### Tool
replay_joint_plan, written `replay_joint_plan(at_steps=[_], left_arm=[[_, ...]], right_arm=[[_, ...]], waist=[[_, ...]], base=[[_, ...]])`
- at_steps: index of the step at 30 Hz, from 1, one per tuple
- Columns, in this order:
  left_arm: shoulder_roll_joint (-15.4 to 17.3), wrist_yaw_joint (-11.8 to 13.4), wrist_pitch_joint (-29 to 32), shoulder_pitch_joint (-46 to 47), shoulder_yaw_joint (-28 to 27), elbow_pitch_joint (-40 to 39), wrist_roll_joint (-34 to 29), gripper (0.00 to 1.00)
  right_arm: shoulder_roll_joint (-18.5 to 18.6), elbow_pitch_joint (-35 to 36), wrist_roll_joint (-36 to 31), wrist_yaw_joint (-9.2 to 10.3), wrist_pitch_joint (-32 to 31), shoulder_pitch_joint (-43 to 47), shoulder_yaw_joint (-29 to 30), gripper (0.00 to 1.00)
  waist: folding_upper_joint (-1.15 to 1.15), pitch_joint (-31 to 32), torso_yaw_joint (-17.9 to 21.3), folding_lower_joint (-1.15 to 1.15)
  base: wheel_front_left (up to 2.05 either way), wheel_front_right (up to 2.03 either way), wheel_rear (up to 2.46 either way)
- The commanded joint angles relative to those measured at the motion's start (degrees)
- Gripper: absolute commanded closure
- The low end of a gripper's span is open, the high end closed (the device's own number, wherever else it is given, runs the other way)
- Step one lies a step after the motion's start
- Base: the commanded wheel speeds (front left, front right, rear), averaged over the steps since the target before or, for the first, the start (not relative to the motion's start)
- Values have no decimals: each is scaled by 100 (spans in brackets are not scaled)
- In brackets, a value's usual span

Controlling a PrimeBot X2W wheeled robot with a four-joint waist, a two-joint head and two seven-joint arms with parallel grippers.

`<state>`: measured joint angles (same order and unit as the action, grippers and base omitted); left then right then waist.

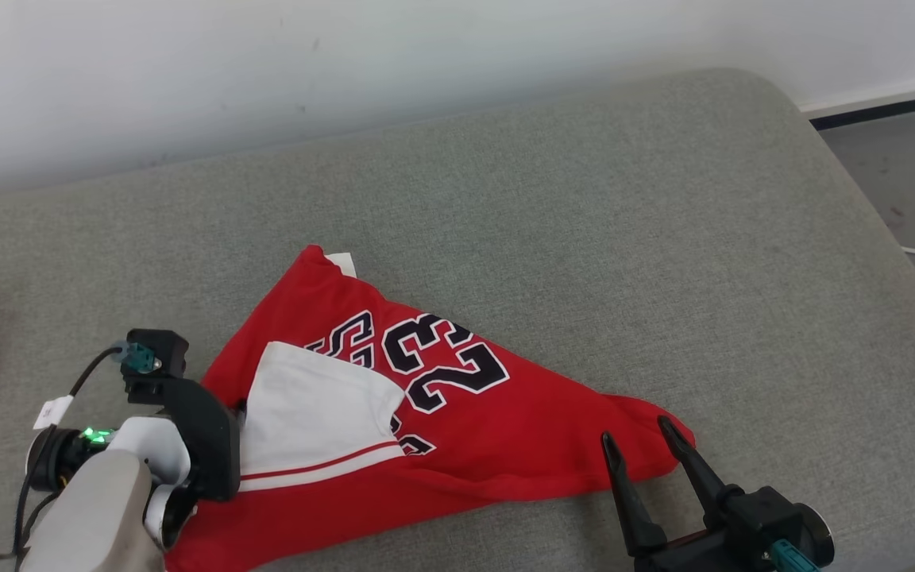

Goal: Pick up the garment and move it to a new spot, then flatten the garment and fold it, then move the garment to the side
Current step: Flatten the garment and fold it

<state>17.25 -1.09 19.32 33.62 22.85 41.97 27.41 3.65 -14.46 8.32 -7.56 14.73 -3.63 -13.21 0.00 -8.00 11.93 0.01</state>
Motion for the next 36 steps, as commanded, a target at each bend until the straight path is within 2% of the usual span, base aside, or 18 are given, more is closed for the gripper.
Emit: replay_joint_plan(at_steps=[1, 5, 6, 14, 19, 24, 25, 26, 27, 36], left_arm=[[-56, -29, 69, -17, 48, 103, -4, 100], [-3, 29, -277, 225, 35, 177, -112, 100], [-22, 87, -573, 412, 5, 179, -172, 100], [59, 320, -1582, 1219, 36, 419, -541, 100], [149, 377, -1814, 1710, -22, 722, -565, 100], [80, 476, -1894, 1957, -80, 965, -500, 100], [47, 477, -1864, 1992, -77, 1047, -487, 92], [27, 459, -1864, 2020, -55, 1119, -490, 25], [-12, 434, -1911, 2056, -32, 1174, -498, 0], [-480, 211, -1879, 2065, 420, 1550, -691, 0]], right_arm=[[51, 19, 59, 15, 35, -59, -18, 0], [120, 52, 93, 15, 43, -117, -97, 0], [160, 64, 113, 15, 38, -154, -120, 0], [269, 112, 120, 15, 43, -261, -228, 0], [322, 105, 157, 15, 45, -316, -337, 0], [339, 83, 196, 15, 48, -329, -354, 0], [336, 79, 210, 15, 49, -331, -353, 0], [323, 69, 217, 15, 49, -340, -360, 0], [309, 61, 220, 15, 50, -345, -350, 0], [247, -32, 235, 15, 51, -296, -369, 0]], waist=[[0, -62, 26, -1], [0, -177, 93, -1], [0, -249, 140, -1], [0, -469, 422, -1], [0, -584, 613, -1], [0, -676, 637, -1], [0, -702, 615, -1], [0, -719, 591, -1], [0, -730, 552, -1], [0, -539, 51, -1]], base=[[0, 0, 0], [0, 0, 0], [0, 0, 0], [0, 0, 0], [0, 0, 0], [0, 0, 0], [0, 0, 0], [0, 0, 0], [0, 0, 0], [0, 0, 0]])
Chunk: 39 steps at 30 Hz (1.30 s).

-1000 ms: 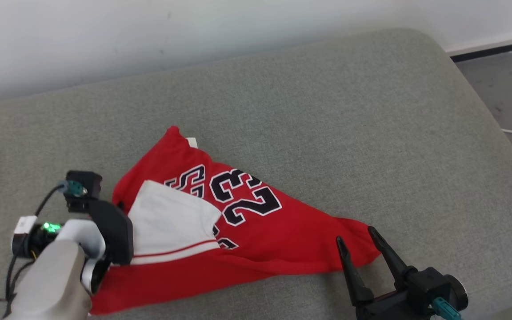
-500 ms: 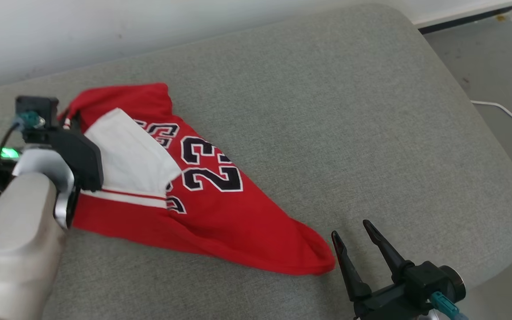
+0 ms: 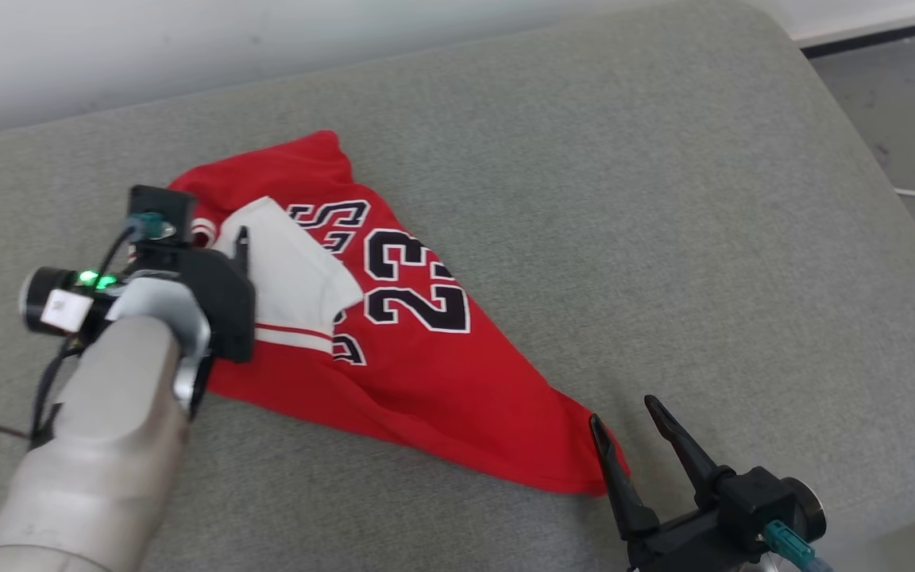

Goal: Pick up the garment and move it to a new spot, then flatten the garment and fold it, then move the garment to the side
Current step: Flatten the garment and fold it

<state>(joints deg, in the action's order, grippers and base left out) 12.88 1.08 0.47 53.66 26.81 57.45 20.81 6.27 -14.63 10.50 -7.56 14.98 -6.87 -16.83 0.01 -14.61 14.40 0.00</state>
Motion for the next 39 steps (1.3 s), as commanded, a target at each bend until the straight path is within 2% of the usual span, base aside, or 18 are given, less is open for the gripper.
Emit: replay_joint_plan(at_steps=[1, 10, 14, 19, 24, 31, 32, 33, 34, 36, 37, 39], left_arm=[[-132, -43, 29, 95, 71, -16, -41, 0], [-611, -271, 256, -134, 434, -166, -47, 0], [-739, -438, 558, -351, 659, -132, -45, 0], [-838, -530, 795, -581, 862, -73, -15, 0], [-834, -455, 864, -636, 872, 24, 52, 0], [-683, -174, 818, -523, 873, 224, -17, 0], [-670, -158, 837, -521, 874, 269, -10, 3], [-661, -146, 830, -523, 856, 299, 24, 22], [-657, -157, 812, -532, 846, 329, 45, 52], [-652, -175, 695, -532, 817, 344, 94, 87], [-659, -170, 620, -536, 795, 344, 126, 100], [-692, -121, 352, -549, 694, 282, 237, 100]], right_arm=[[-18, -28, 20, 15, 26, 46, 0, 0], [-108, -136, -28, 15, 28, 135, 20, 0], [-139, -174, -10, 15, 27, 156, -15, 0], [-184, -190, 0, 15, 28, 185, -42, 0], [-202, -199, 2, 15, 29, 154, -29, 0], [-225, -218, 7, 15, 29, 151, -59, 0], [-230, -223, 8, 15, 29, 148, -61, 0], [-235, -225, 8, 15, 29, 145, -63, 0], [-238, -226, 9, 15, 29, 143, -63, 0], [-245, -223, 8, 15, 29, 142, -40, 0], [-250, -221, 4, 15, 29, 146, -25, 0], [-256, -214, -8, 15, 29, 170, 11, 0]], waist=[[-1, 159, -256, 0], [-1, 519, -425, 0], [-1, 641, -354, 0], [-1, 705, -179, 0], [-1, 697, -7, 0], [-1, 688, 115, 0], [-1, 690, 128, 0], [-1, 694, 137, 0], [-1, 696, 143, 0], [-1, 702, 138, 0], [-1, 704, 126, 0], [-1, 716, 74, 0]], base=[[0, 0, 0], [0, 0, 0], [0, 0, 0], [0, 0, 0], [0, 0, 0], [0, 0, 0], [0, 0, 0], [0, 0, 0], [0, 0, 0], [0, 0, 0], [0, 0, 0], [0, 0, 0]])
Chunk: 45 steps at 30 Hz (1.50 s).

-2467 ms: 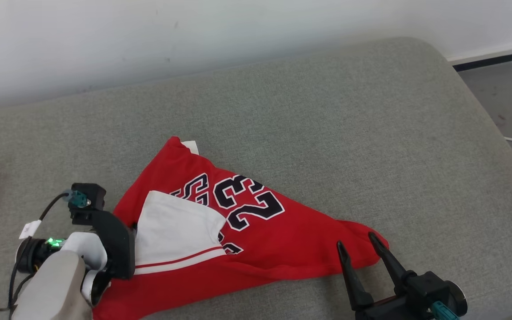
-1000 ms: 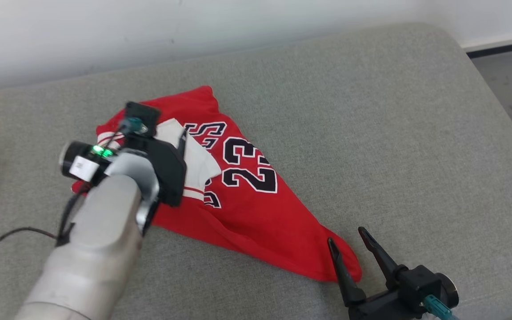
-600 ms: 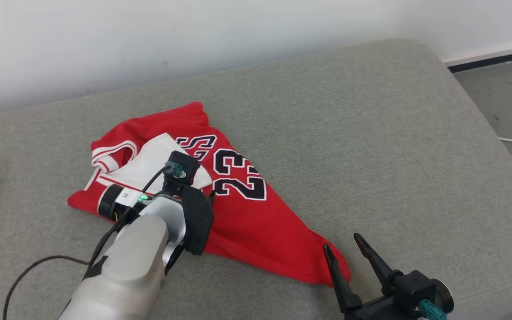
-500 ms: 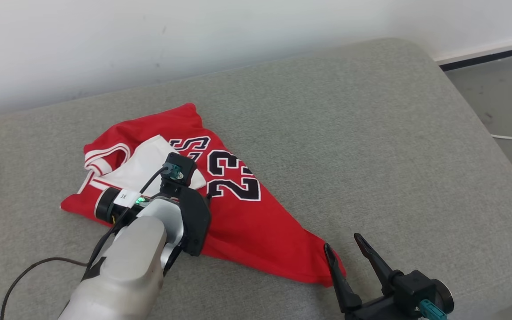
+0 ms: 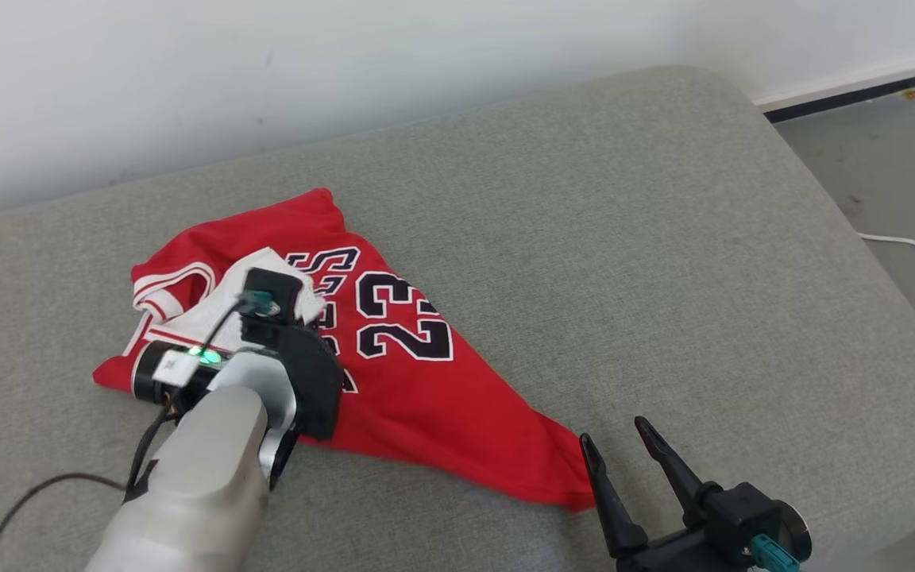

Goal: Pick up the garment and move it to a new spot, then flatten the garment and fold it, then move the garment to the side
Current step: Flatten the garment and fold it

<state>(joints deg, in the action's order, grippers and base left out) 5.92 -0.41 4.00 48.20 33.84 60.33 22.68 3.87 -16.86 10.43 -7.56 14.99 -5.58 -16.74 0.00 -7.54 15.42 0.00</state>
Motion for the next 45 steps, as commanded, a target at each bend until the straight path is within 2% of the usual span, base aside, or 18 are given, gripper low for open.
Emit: replay_joint_plan(at_steps=[1, 7, 9, 13, 16, 20, 22, 24, 25, 31, 35, 39, 45], left_arm=[[-17, 54, -170, -35, -104, -46, 128, 100], [-199, 228, -1532, -726, -887, -488, 949, 100], [-240, 272, -1790, -1056, -1080, -751, 1165, 100], [-281, 408, -1918, -1858, -1383, -1567, 1340, 100], [-290, 555, -1915, -2568, -1599, -2358, 1204, 100], [-298, 685, -1914, -3390, -1793, -3079, 1095, 100], [-305, 711, -1915, -3733, -1819, -3265, 1244, 100], [-300, 792, -1915, -4127, -1836, -3410, 1606, 9], [-295, 807, -1915, -4223, -1894, -3462, 1804, 0], [-294, 917, -1916, -4710, -2267, -3786, 2295, 0], [-299, 904, -1916, -4892, -2568, -4078, 2032, 0], [-289, 648, -1916, -5052, -2871, -4717, 1138, 0], [-82, 122, -1916, -5119, -2824, -5487, -261, 0]], right_arm=[[-19, 13, -9, 15, 28, 59, 20, 0], [-14, 6, -58, 15, 28, 249, 180, 0], [-17, 15, -93, 15, 28, 316, 223, 0], [-30, 34, -144, 15, 8, 474, 321, 0], [-44, 48, -160, 15, -17, 553, 339, 0], [-68, 52, -150, 15, -37, 596, 309, 0], [-71, 44, -155, 15, -46, 609, 320, 0], [-83, 26, -155, 15, -56, 629, 325, 0], [-87, 20, -156, 15, -59, 633, 317, 0], [-96, 35, -183, 15, -52, 669, 393, 0], [-98, 43, -204, 15, -49, 697, 468, 0], [-100, 64, -185, 15, -38, 774, 619, 0], [-102, 64, -107, 15, -29, 884, 843, 0]], waist=[[0, 25, -63, 0], [0, 324, -503, 0], [0, 429, -714, 0], [0, 661, -1178, 0], [0, 792, -1444, 0], [0, 922, -1653, 0], [0, 966, -1722, 0], [0, 1020, -1776, 0], [0, 1034, -1781, 0], [0, 1094, -1752, 0], [0, 1113, -1725, 0], [0, 1155, -1733, 0], [0, 1231, -1763, 0]], base=[[0, 0, 0], [0, 0, 0], [0, 0, 0], [0, 0, 0], [0, 0, 0], [0, 0, 0], [0, 0, 0], [0, 0, 0], [0, 0, 0], [0, 0, 0], [0, 0, 0], [0, 0, 0], [0, 0, 0]])
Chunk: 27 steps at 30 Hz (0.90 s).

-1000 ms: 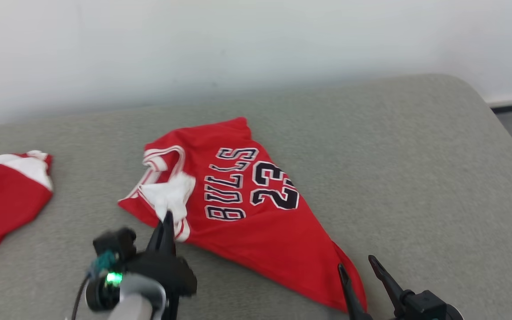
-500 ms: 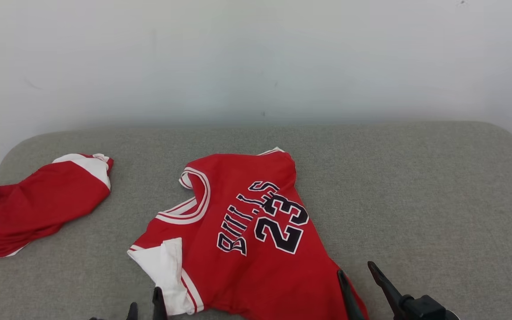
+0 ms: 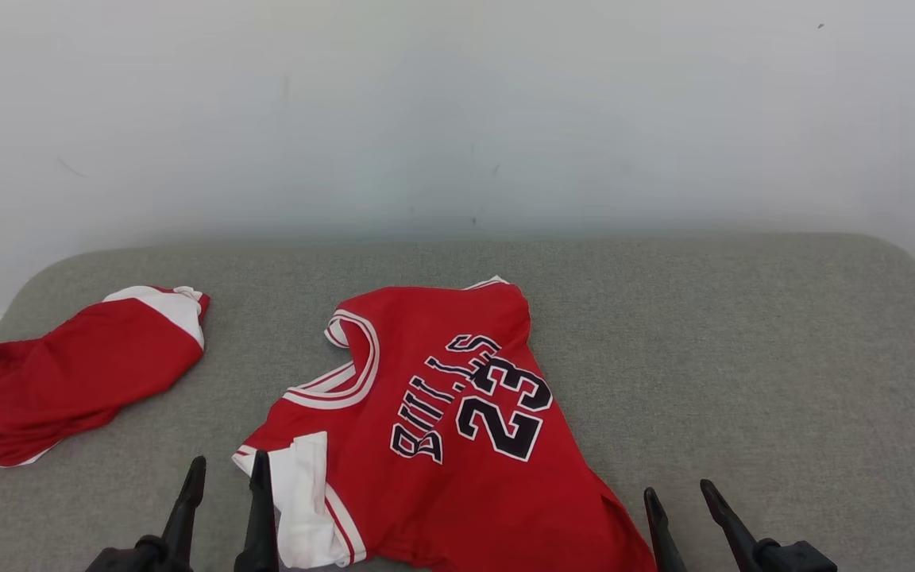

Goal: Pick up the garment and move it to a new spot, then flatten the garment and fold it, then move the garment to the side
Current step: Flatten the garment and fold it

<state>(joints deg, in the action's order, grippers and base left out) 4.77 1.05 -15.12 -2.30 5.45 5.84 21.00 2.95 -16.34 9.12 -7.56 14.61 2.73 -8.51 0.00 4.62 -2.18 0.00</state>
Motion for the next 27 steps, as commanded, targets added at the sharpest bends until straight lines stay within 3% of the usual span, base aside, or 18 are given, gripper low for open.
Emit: replay_joint_plan(at_steps=[1, 6, 11, 19, 27], left_arm=[[58, -104, -4, -73, 27, -117, -260, 0], [79, -350, -4, -216, -10, -61, -676, 0], [-11, -402, -4, -321, -160, 150, -745, 0], [-112, -491, -4, -328, -194, 337, -843, 0], [-157, -551, -4, -188, -76, 457, -897, 0]], right_arm=[[-10, 8, 34, 15, 13, 67, 50, 0], [-10, -39, 38, 15, 14, 106, 162, 0], [-9, -162, -8, 15, -204, 51, 191, 0], [121, -815, 75, 15, -1530, -717, -145, 0], [114, -1769, -96, 15, -2236, -1371, 86, 0]], waist=[[0, 30, 0, 0], [0, 82, 33, 0], [0, 67, 52, 0], [0, -72, -23, 0], [0, -166, -281, 0]], base=[[0, 0, 0], [0, 0, 0], [0, 0, 0], [0, 0, 0], [0, 0, 0]])
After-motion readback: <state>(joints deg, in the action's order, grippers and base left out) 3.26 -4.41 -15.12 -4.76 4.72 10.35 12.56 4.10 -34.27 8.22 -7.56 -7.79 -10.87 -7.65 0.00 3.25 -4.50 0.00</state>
